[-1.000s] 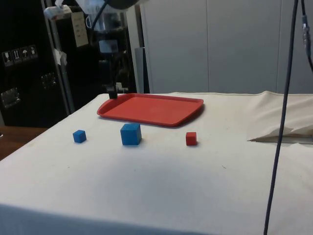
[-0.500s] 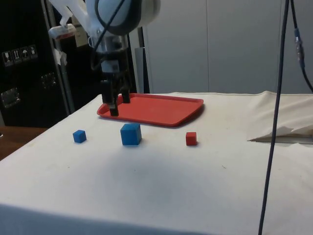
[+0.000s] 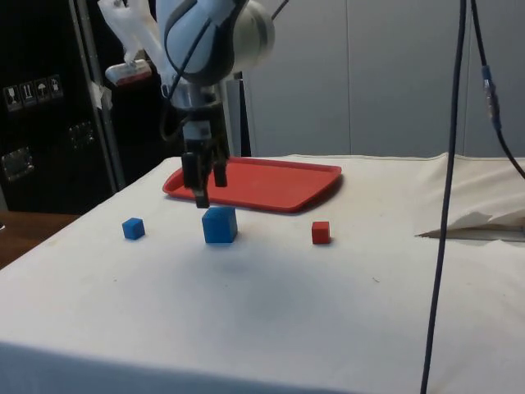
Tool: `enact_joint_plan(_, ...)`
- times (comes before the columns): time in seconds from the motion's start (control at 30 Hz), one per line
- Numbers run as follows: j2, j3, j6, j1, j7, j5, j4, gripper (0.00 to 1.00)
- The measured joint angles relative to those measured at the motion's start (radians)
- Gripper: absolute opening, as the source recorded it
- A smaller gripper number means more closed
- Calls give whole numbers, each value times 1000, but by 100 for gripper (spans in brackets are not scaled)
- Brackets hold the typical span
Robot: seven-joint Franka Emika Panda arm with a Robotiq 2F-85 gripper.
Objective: Pick up the largest block and place it onto the tray.
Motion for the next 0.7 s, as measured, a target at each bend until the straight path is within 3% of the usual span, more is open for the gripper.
enact_joint_plan(0.7, 78, 19, 31, -3, -35, 55, 10, 100)
